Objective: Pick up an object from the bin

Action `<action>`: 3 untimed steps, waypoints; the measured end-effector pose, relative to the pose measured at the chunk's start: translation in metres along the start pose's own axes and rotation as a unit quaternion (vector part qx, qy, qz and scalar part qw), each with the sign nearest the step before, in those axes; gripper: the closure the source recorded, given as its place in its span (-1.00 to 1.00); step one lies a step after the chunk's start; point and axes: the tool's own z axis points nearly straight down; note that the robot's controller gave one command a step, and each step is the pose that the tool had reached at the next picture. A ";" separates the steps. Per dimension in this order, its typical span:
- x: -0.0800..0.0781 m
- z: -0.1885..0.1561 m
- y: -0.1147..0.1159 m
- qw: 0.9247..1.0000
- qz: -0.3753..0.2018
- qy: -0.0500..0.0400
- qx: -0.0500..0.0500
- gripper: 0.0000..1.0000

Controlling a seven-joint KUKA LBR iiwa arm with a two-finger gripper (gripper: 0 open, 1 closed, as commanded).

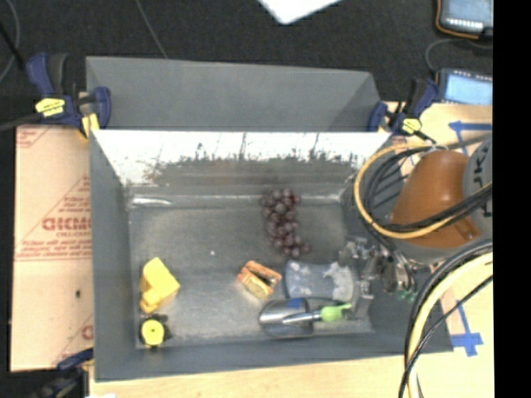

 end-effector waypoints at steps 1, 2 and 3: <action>-0.025 -0.004 -0.001 0.999 -0.049 -0.004 0.001 -1.00; 0.026 0.032 0.019 0.990 -0.140 -0.007 0.002 1.00; 0.026 0.032 0.019 0.990 -0.140 -0.007 0.002 1.00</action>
Offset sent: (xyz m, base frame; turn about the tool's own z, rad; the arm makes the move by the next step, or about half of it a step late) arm -0.0260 0.0247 -0.0348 -0.2806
